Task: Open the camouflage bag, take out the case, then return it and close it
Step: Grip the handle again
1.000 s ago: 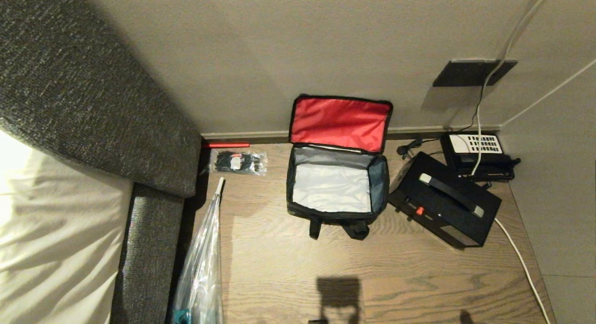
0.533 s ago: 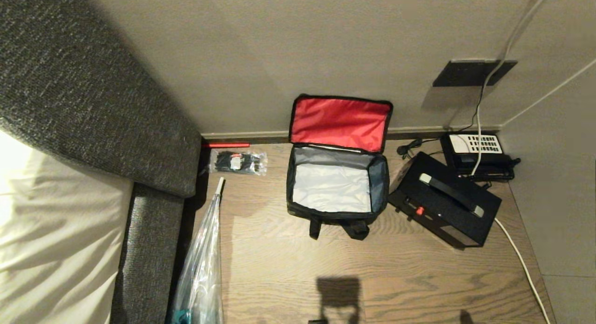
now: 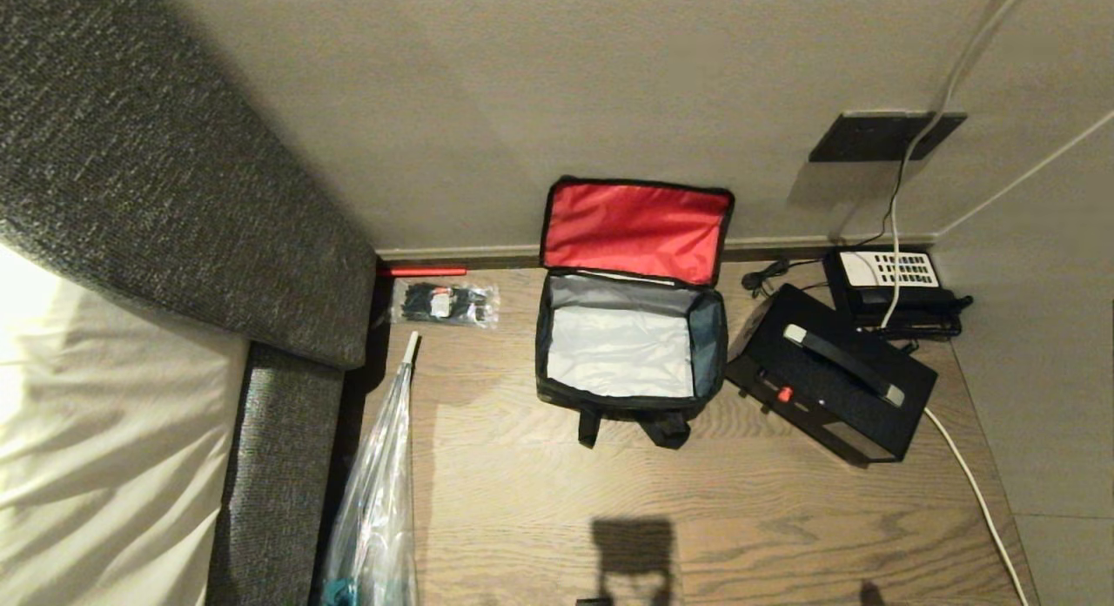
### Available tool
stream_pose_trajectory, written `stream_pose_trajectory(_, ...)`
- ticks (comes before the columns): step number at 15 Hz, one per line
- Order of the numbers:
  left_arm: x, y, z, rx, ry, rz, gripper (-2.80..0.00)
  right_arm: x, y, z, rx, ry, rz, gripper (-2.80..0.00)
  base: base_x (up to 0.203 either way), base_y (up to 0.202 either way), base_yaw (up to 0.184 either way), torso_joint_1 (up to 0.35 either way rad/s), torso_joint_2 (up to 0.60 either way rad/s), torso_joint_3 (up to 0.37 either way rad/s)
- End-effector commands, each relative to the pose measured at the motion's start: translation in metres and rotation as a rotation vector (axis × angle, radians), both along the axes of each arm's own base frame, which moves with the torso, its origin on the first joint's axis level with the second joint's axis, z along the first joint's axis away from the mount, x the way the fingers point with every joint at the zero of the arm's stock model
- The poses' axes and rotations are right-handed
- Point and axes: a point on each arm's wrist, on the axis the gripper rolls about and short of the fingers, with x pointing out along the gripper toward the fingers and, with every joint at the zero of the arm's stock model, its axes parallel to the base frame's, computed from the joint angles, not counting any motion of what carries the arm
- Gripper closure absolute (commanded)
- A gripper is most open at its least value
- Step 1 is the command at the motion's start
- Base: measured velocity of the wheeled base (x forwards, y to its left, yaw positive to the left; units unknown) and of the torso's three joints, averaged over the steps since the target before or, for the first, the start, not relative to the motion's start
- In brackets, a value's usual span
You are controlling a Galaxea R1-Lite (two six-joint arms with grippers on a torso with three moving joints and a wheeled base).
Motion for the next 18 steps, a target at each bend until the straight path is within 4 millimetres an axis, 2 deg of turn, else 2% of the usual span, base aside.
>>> stream_pose_trajectory(1, 0.000, 0.000, 0.000, 0.000, -0.001, 0.001, 0.00, -0.010, 0.000, 0.019, 0.000, 0.010, 0.003, 0.00, 0.000, 0.000, 0.000, 0.000, 0.00, 0.000)
stream_pose_trajectory(4, 0.000, 0.000, 0.000, 0.000, -0.002, 0.001, 0.00, -0.036, 0.001, 0.046, 0.017, 0.138, 0.044, 0.00, 0.000, 0.000, 0.000, 0.000, 0.00, 0.000)
stream_pose_trajectory(6, 0.000, 0.000, 0.000, 0.000, -0.001, 0.001, 0.00, -0.027, 0.001, 0.071, 0.073, 0.221, 0.082, 0.00, 0.000, 0.000, 0.000, 0.000, 0.00, 0.000)
stream_pose_trajectory(7, 0.000, 0.000, 0.000, 0.000, -0.003, 0.001, 0.00, -0.013, 0.001, 0.088, 0.101, 0.289, 0.105, 0.00, 0.000, 0.000, 0.000, 0.000, 0.00, 0.000)
stream_pose_trajectory(8, 0.000, 0.000, 0.000, 0.000, -0.002, 0.001, 0.00, 0.010, 0.002, 0.107, 0.126, 0.376, 0.123, 0.00, 0.000, 0.000, 0.000, 0.000, 0.00, 0.000)
stream_pose_trajectory(10, 0.000, 0.000, 0.000, 0.000, -0.001, 0.001, 0.00, 0.070, 0.006, 0.140, 0.169, 0.514, 0.144, 0.00, 0.000, 0.000, 0.000, 0.000, 0.00, 0.000)
stream_pose_trajectory(12, 0.000, 0.000, 0.000, 0.000, -0.002, 0.001, 0.00, 0.143, 0.012, 0.160, 0.219, 0.583, 0.149, 0.00, 0.000, 0.000, 0.000, 0.000, 0.00, 0.000)
stream_pose_trajectory(13, 0.000, 0.000, 0.000, 0.000, -0.003, 0.001, 0.00, 0.178, 0.014, 0.162, 0.245, 0.593, 0.144, 0.00, 0.000, 0.000, 0.000, 0.000, 0.00, 0.000)
stream_pose_trajectory(15, 0.000, 0.000, 0.000, 0.000, -0.001, 0.001, 0.00, 0.248, 0.012, 0.150, 0.295, 0.602, 0.116, 0.00, 0.000, 0.000, 0.000, 0.000, 0.00, 0.000)
stream_pose_trajectory(16, 0.000, 0.000, 0.000, 0.000, -0.002, 0.001, 0.00, 0.278, 0.009, 0.140, 0.313, 0.602, 0.106, 0.00, 0.000, 0.000, 0.000, 0.000, 0.00, 0.000)
stream_pose_trajectory(18, 0.000, 0.000, 0.000, 0.000, -0.003, 0.001, 0.00, 0.326, 0.002, 0.119, 0.327, 0.588, 0.097, 0.00, 0.000, 0.000, 0.000, 0.000, 0.00, 0.000)
